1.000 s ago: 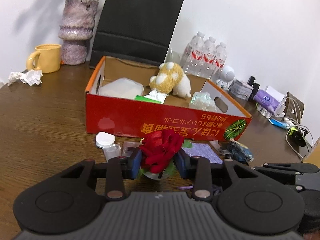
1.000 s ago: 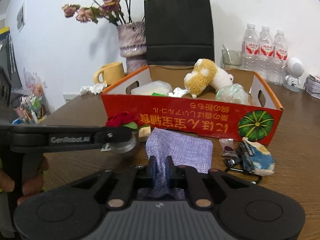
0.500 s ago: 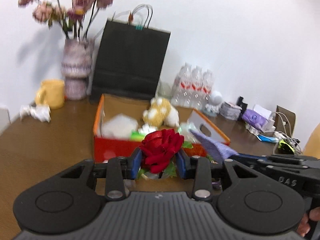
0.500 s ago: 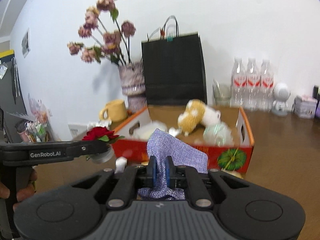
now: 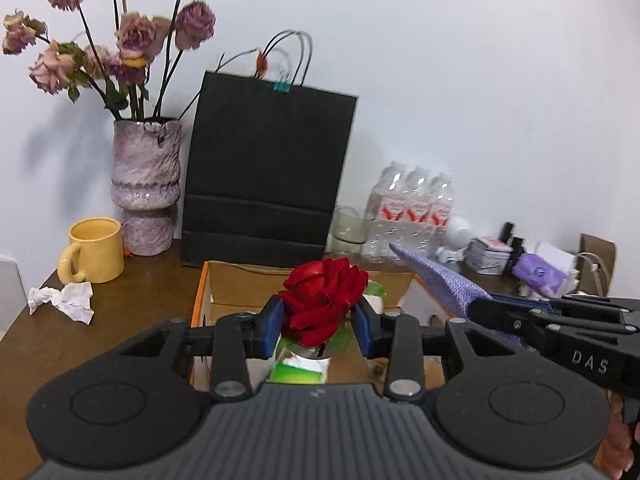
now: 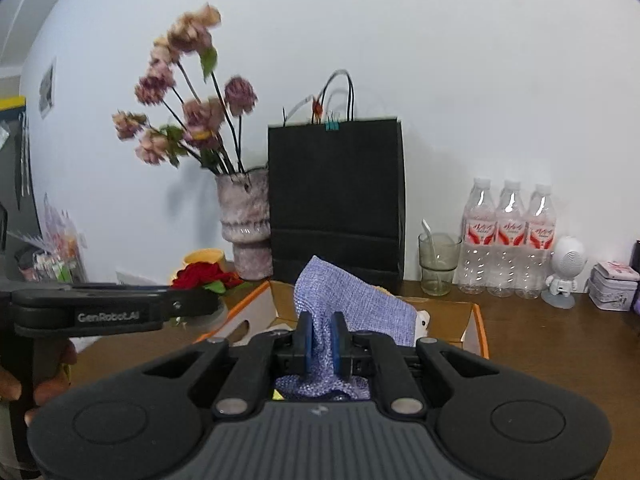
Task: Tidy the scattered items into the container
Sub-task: 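Carry the pouch and rose into the box and release them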
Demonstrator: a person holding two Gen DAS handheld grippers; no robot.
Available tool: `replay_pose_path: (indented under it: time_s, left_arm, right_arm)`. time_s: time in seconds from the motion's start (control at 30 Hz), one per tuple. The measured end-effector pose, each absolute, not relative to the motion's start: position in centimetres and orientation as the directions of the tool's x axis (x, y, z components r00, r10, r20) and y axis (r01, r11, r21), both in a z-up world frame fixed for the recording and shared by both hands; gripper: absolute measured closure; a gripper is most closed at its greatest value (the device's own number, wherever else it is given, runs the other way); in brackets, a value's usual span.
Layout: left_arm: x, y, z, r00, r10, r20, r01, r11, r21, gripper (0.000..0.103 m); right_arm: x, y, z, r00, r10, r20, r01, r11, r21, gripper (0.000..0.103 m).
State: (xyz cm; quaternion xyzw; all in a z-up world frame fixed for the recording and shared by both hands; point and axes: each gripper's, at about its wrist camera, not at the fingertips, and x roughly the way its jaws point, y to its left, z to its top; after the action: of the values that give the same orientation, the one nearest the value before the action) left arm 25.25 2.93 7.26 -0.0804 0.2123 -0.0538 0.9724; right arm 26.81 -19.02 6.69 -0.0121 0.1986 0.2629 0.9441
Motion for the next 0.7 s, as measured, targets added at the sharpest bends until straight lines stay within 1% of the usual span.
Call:
replay_pose_path:
  time_s: [0.2,0.47,0.5,0.63,0.67,0.7]
  left_arm:
    - [30.3,2.9,4.1,0.883,-0.091,-0.461,0.001,0.981,-0.192,0.066]
    - [34.1,3.0,-0.9,0.835,-0.093,-0.543,-0.023,0.979,-0.204,0.066]
    - [34.3,3.0,-1.4,0.829,-0.097,-0.551,-0.019,0.979,-0.201,0.064]
    - [34.5,2.7,-1.5,0.834,-0.09,-0.545,-0.001,0.986,-0.164,0.062]
    - [34.5,2.7,-1.5,0.835,-0.093,-0.542,0.004,0.987,-0.163,0.06]
    - [34.4,2.6,-1.5,0.836,-0.095,-0.541,0.008,0.987,-0.162,0.057]
  right_arm:
    - [32.5,-16.6,3.3,0.743,0.468,-0.478,-0.481,0.87,0.106,0.095]
    - [36.2,-15.1,-2.1,0.719,0.435,-0.542,-0.438,0.889,0.133,0.095]
    - [36.4,-15.2,-2.4,0.715,0.436,-0.546,-0.437,0.889,0.136,0.095]
    - [37.0,-15.2,-3.5,0.695,0.428,-0.578,-0.441,0.889,0.127,0.094]
    - [37.1,-15.2,-3.6,0.69,0.429,-0.583,-0.444,0.887,0.128,0.092]
    - [37.2,-15.2,-3.7,0.684,0.432,-0.588,-0.446,0.885,0.132,0.087]
